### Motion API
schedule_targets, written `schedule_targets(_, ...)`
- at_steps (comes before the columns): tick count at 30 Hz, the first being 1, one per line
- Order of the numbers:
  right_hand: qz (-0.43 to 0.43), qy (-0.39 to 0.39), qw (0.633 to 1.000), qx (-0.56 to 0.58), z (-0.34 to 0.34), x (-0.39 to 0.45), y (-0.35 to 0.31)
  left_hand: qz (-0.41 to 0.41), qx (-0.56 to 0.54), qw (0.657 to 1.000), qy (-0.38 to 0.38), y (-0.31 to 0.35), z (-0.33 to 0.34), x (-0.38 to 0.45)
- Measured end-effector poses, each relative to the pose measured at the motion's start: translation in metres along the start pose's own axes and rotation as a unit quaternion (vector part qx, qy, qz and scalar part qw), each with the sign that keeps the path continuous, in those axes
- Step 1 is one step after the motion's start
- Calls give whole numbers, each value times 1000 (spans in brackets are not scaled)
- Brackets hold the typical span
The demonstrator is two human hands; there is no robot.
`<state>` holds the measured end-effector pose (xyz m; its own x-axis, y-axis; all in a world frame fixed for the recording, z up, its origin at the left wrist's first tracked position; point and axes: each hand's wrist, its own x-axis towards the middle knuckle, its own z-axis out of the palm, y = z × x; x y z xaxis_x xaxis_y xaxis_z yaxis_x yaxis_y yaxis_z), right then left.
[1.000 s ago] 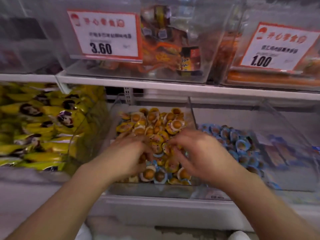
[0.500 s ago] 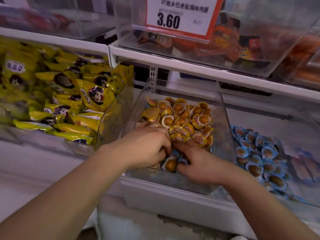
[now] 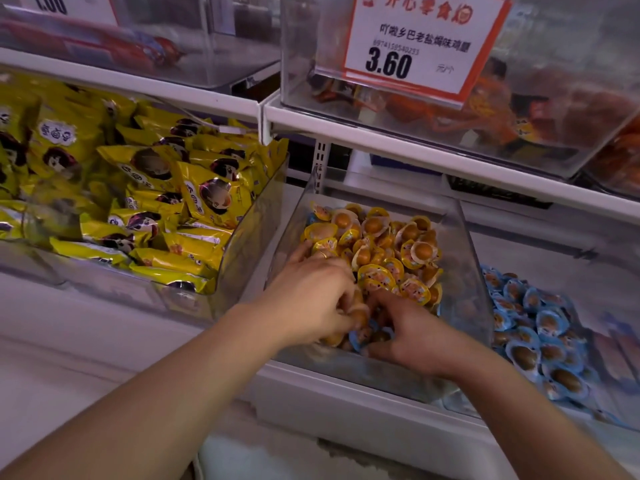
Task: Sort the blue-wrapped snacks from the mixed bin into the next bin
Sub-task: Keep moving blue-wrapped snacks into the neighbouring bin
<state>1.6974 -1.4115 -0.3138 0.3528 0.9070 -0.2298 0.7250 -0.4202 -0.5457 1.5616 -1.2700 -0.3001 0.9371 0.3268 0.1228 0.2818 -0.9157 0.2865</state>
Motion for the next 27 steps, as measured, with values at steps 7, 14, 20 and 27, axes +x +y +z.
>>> schedule_targets(7, 7, 8, 999, 52, 3, -1, -6, -33, 94, 988, 119, 3, 7, -1)
schedule_targets(14, -13, -24, 997, 74, -3, -7, -10, 22, -20, 993, 118, -2, 9, 2)
schedule_targets(20, 37, 151, 902, 402, -33, -12, -20, -74, -308, 911, 263, 16, -2, -8)
schedule_targets(27, -17, 173, 776, 606, -36, -11, -45, -289, -793, 532, 64, 59, -8, -10)
